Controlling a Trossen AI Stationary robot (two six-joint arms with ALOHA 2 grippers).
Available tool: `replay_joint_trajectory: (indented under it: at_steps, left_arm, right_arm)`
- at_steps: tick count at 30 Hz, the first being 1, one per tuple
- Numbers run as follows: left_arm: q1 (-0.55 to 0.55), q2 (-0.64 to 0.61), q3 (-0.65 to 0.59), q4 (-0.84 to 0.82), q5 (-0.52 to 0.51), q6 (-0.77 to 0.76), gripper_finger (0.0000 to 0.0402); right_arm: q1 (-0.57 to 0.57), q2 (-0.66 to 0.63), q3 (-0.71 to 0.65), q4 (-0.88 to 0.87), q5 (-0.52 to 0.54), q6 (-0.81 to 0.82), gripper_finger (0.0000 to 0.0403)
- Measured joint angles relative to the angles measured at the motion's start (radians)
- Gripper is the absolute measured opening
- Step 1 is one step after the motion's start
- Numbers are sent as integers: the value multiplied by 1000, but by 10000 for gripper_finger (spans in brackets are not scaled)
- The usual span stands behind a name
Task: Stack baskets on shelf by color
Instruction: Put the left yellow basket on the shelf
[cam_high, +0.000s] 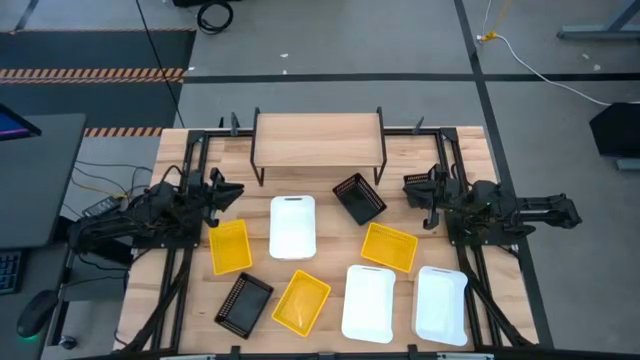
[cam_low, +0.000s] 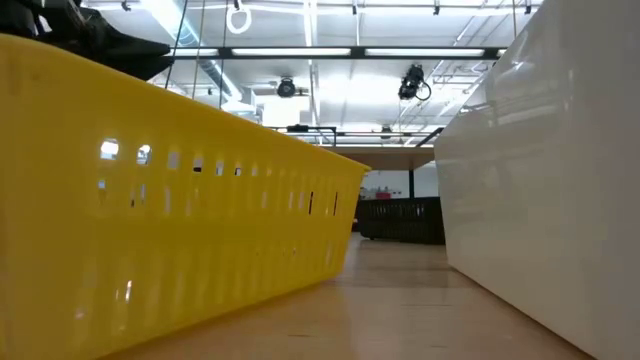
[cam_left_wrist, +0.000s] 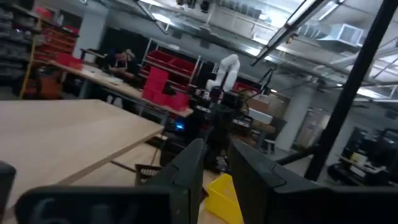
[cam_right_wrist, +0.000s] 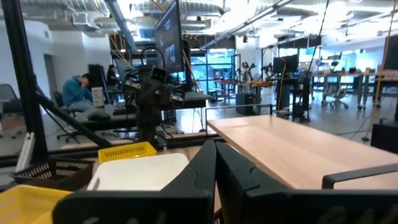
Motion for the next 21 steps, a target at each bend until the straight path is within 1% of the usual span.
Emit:
replay_joint_trajectory:
  at_steps: [1, 2, 5, 8, 11, 13, 17, 21]
  left_arm:
    - [-2, 0, 1, -17, 2, -25, 87]
    - [-5, 0, 8, -68, 3, -45, 88]
    - [-25, 6, 68, -271, -8, -41, 99]
    - [-53, 31, 137, -407, -84, -19, 120]
    - [-81, 81, 202, -449, -163, -15, 151]
    - [-96, 130, 253, -465, -204, -22, 174]
    - [-112, 257, 364, -621, -256, -122, 214]
    - [-111, 408, 493, -826, -241, -188, 238]
  right_arm:
    - [0, 0, 0, -1, 0, -2, 13]
    - [0, 0, 0, -4, 0, -1, 13]
    - [0, 0, 0, -22, 0, 2, 13]
    - [0, 0, 0, -38, -1, 2, 13]
    - [0, 0, 0, -51, -1, 3, 13]
    - [0, 0, 0, -53, -3, 3, 13]
    - [0, 0, 0, -56, -12, 3, 13]
    - [0, 0, 0, -65, -21, -2, 13]
